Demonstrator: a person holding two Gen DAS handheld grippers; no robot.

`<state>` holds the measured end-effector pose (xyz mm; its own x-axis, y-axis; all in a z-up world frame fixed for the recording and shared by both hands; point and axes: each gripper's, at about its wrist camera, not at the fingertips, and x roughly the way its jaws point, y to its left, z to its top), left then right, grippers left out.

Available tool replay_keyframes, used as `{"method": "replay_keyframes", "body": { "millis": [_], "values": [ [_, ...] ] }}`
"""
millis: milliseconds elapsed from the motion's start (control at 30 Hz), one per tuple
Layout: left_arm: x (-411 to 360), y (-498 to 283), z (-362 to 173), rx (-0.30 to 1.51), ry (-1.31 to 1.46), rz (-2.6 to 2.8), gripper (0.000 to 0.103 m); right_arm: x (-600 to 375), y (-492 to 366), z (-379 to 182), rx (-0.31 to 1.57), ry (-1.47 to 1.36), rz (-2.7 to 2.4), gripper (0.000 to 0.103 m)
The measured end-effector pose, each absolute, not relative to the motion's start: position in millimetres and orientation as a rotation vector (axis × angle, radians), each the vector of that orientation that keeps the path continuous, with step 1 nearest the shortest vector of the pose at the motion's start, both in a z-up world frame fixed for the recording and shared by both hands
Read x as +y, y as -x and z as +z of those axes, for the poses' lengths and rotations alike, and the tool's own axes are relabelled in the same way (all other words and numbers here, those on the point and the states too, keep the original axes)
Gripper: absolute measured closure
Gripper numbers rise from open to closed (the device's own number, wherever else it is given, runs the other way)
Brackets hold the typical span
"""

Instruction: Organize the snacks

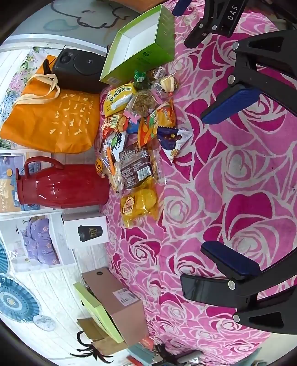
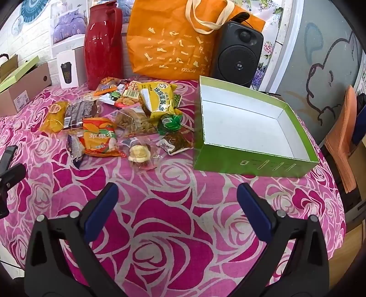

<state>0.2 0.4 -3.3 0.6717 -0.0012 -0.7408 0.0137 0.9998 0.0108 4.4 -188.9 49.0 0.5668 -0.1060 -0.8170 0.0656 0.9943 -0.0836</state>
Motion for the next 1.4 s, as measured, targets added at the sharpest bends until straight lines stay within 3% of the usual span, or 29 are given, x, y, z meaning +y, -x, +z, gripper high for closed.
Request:
{"method": "replay_keyframes", "body": {
  "millis": [1400],
  "values": [
    [0,-18,-15,0.872,-0.019,-0.03,0.0,-184,-22,31,1.015,0.035,-0.072,0.0]
  ]
}}
